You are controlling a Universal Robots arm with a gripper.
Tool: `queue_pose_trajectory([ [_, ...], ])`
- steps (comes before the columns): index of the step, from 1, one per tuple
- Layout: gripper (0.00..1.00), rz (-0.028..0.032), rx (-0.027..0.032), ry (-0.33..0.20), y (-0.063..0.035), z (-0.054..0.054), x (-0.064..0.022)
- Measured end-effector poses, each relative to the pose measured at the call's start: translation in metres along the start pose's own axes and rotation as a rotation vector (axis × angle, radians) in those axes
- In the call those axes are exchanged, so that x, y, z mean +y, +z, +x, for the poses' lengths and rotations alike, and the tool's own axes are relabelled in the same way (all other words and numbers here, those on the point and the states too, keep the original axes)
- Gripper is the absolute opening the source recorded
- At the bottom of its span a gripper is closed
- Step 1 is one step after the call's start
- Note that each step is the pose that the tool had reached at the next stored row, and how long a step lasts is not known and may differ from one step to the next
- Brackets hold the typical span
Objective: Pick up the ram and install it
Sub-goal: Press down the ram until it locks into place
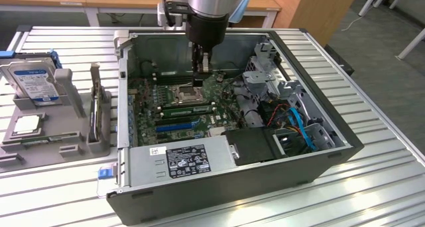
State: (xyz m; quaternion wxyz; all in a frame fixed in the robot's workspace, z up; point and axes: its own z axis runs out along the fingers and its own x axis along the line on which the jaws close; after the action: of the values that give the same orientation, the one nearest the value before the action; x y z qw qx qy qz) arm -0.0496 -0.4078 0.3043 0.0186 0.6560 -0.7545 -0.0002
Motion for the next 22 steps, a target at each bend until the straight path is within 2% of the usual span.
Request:
queue_pose_trajectory([
  [22,0.11,-0.0111,-0.0098,0.398,0.0000,0.0000,0.0000],
])
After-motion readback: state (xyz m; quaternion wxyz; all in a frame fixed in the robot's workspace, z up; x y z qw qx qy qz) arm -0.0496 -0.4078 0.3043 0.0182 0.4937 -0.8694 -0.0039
